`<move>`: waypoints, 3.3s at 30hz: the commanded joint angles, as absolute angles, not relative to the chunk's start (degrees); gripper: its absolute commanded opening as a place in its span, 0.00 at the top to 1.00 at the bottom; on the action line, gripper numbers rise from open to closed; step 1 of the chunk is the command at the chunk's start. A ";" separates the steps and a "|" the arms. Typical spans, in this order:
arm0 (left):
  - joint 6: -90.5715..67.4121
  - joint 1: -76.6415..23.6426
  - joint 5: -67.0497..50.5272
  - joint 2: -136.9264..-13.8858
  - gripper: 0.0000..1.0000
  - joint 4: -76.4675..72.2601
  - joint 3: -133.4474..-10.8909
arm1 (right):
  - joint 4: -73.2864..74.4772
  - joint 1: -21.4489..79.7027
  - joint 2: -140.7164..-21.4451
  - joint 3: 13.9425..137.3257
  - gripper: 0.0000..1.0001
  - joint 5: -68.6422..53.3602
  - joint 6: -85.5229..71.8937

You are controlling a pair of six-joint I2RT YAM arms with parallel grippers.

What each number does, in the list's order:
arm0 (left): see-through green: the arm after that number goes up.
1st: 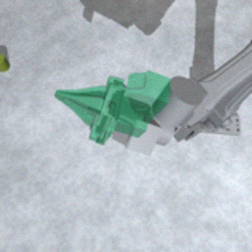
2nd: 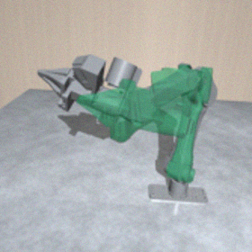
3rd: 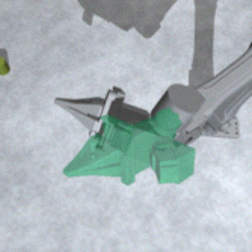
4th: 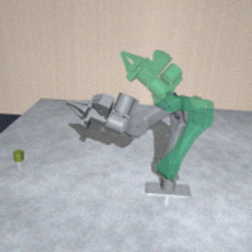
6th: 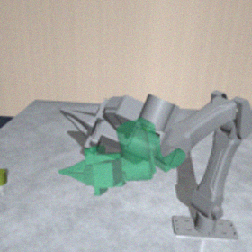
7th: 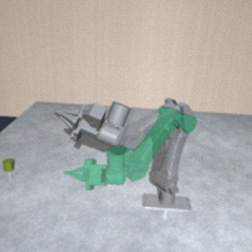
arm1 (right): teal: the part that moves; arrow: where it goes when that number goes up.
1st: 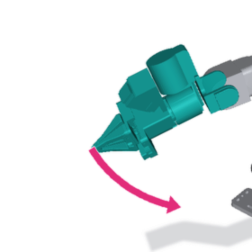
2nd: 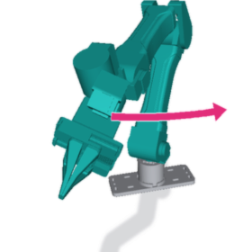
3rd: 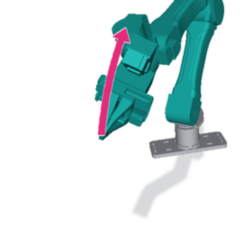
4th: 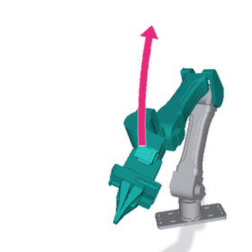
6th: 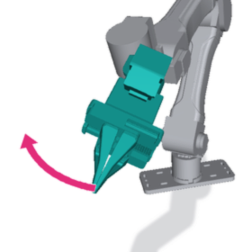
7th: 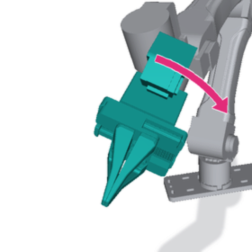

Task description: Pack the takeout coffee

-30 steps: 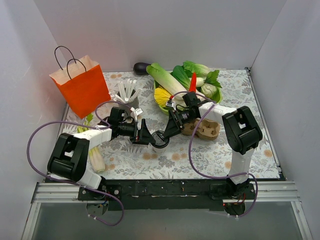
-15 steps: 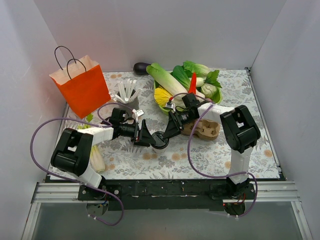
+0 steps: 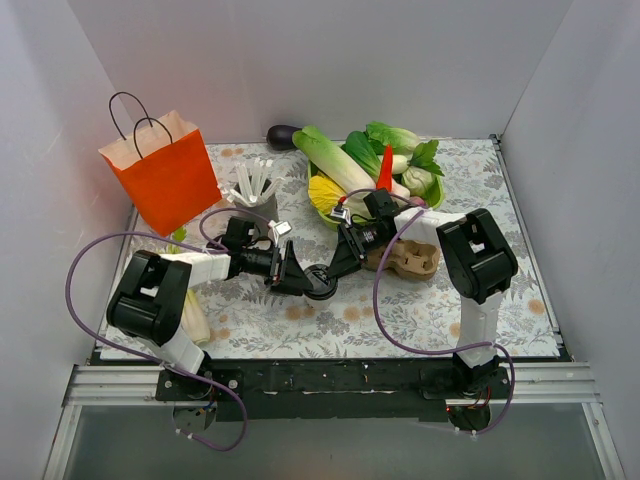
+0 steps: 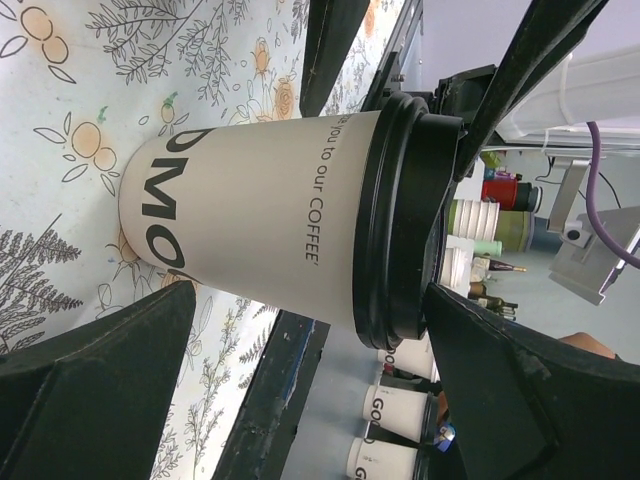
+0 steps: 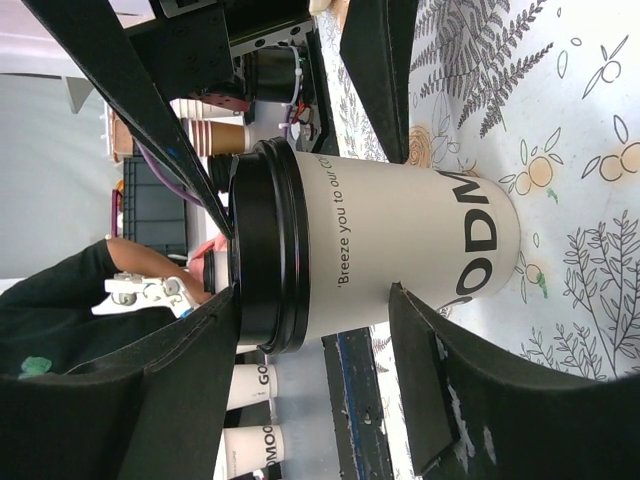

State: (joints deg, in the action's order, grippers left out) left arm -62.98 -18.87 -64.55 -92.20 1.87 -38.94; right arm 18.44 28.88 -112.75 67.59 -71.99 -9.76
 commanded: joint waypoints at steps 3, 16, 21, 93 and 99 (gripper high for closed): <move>-59.24 -18.90 -60.03 -93.95 0.02 0.88 -37.09 | 20.47 29.71 -114.52 67.50 0.35 -68.73 -6.07; -58.54 -18.90 -61.43 -98.35 0.02 -5.18 -35.77 | 25.57 29.80 -113.73 68.38 0.35 -64.78 1.84; -58.01 -18.90 -60.73 -99.14 0.02 -5.01 -35.25 | 26.98 30.15 -114.43 69.25 0.35 -62.93 3.95; -54.84 -24.96 -53.52 -95.72 0.02 5.28 -43.59 | 7.55 32.43 -109.69 62.04 0.09 -78.40 -10.11; -58.36 -24.70 -58.09 -90.18 0.02 3.51 -43.95 | 14.83 32.34 -108.37 65.56 0.02 -78.31 -5.72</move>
State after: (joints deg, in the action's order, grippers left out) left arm -60.23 -25.06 -64.07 -94.28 9.13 -42.52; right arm 9.50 30.17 -110.45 62.57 -72.84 -8.78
